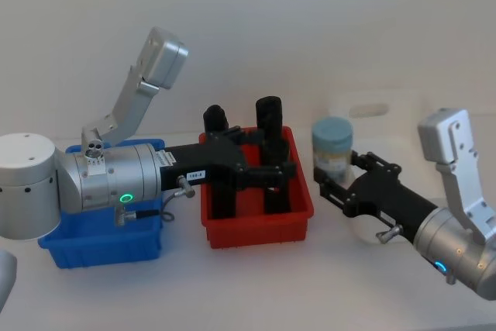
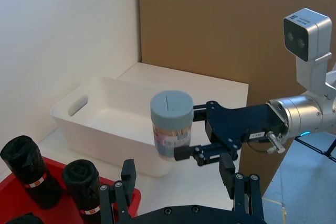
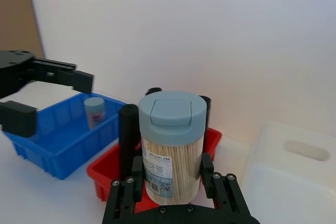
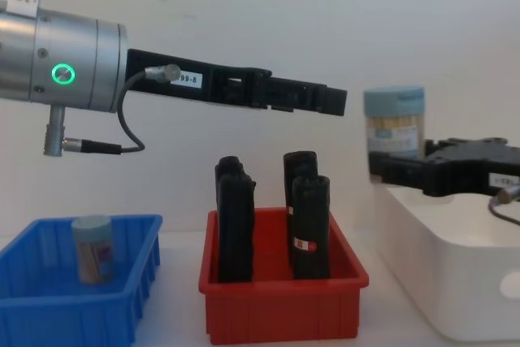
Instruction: Pick the cotton swabs from the blue box and place them into the white box.
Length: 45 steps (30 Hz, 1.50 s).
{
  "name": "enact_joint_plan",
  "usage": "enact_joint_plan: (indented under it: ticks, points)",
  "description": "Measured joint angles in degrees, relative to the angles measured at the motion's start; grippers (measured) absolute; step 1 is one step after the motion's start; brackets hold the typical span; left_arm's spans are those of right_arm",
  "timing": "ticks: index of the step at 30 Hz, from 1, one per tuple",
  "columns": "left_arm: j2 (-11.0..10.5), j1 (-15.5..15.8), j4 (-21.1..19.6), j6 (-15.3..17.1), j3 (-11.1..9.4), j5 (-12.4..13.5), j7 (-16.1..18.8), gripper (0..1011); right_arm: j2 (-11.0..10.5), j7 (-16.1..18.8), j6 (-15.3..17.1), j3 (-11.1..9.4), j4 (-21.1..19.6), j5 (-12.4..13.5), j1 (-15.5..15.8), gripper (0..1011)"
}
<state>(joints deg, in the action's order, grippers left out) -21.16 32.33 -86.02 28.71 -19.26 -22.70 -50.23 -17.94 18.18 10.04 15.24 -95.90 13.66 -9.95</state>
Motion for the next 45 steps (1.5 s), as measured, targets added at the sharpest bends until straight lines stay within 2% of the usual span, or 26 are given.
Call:
enact_joint_plan:
  ticks: [12,16,22,24,32,33,37,45]
  points:
    - [0.0,0.0,0.0,0.0,0.0,0.0,0.0,1004,-1.4,-6.2,-0.5,-2.3,2.2,0.9,-0.1,635]
    - [0.0,0.0,0.0,0.0,0.0,0.0,0.0,1004,-1.4,-8.6,-0.5,-3.1,5.0,0.9,-1.5,636]
    - [0.0,0.0,0.0,0.0,0.0,0.0,0.0,1004,-0.9,-10.0,-0.4,-3.7,9.7,0.6,-4.1,636]
    - [0.0,0.0,0.0,0.0,0.0,0.0,0.0,1004,-0.6,-10.2,-0.4,-3.8,11.9,0.4,-5.2,659]
    - [0.0,0.0,0.0,0.0,0.0,0.0,0.0,1004,0.3,-10.1,-1.4,-4.1,17.7,-0.1,-8.3,897]
    - [0.0,0.0,0.0,0.0,0.0,0.0,0.0,1004,0.3,-10.0,-1.5,-4.1,18.0,-0.1,-8.5,897]
    - [0.0,0.0,0.0,0.0,0.0,0.0,0.0,1004,0.6,-9.8,-2.4,-4.2,19.4,-0.2,-9.3,1001]
    - [0.0,0.0,0.0,0.0,0.0,0.0,0.0,1004,0.9,-9.5,-5.7,-4.3,20.6,-0.2,-10.0,1001]
